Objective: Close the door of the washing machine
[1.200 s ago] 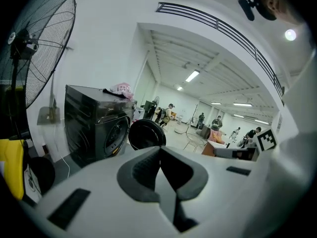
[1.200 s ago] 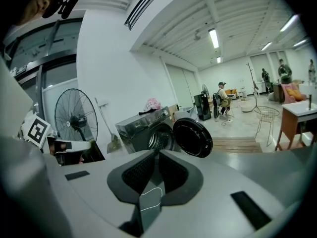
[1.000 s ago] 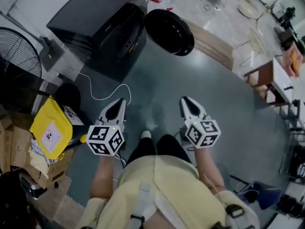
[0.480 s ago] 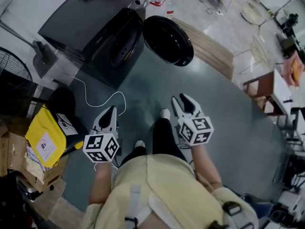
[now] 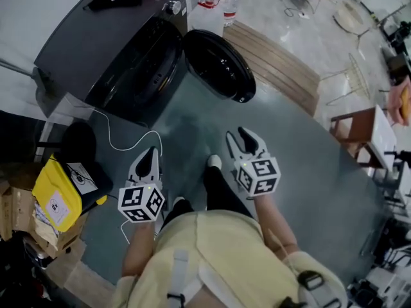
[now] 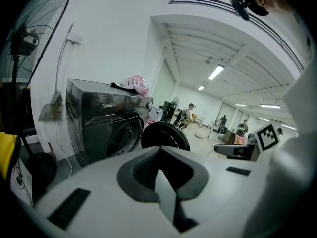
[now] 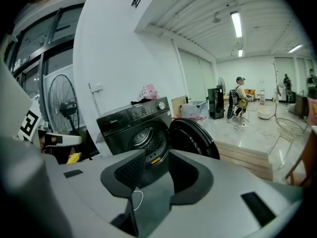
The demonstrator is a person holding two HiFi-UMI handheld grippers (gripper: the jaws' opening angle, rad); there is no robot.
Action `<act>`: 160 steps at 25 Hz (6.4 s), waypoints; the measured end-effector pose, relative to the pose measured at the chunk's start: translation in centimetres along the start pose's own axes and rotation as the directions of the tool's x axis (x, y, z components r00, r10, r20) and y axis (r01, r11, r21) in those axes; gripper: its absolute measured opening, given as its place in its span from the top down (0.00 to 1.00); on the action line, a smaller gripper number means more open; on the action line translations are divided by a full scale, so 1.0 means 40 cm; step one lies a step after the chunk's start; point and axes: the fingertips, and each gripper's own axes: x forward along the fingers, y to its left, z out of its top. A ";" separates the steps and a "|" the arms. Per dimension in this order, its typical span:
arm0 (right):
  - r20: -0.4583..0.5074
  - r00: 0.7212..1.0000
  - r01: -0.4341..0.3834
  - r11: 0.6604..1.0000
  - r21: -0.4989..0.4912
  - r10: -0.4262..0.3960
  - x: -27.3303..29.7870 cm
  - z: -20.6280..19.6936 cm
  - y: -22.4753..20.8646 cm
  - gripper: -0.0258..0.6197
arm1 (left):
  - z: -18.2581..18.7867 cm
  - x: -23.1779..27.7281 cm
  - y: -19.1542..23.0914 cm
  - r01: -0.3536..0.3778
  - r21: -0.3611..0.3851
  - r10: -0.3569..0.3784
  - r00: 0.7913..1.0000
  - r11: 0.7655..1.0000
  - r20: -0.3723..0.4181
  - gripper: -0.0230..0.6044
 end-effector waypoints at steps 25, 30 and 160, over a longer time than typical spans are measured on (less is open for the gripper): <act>-0.161 0.983 0.073 0.991 -0.109 -0.090 0.344 -0.008 -0.547 0.77 | 0.034 0.475 -0.157 -0.003 0.114 0.018 0.992 0.994 -0.128 0.96; -0.186 0.979 0.056 0.987 -0.149 -0.083 0.408 -0.009 -0.596 0.77 | 0.039 0.513 -0.159 -0.021 0.112 0.036 0.991 0.993 -0.132 0.96; -0.442 0.895 -0.072 0.997 -0.021 0.056 0.918 -0.173 0.500 0.75 | -0.194 -0.084 0.629 -0.496 -0.373 0.506 0.859 0.784 -0.079 0.96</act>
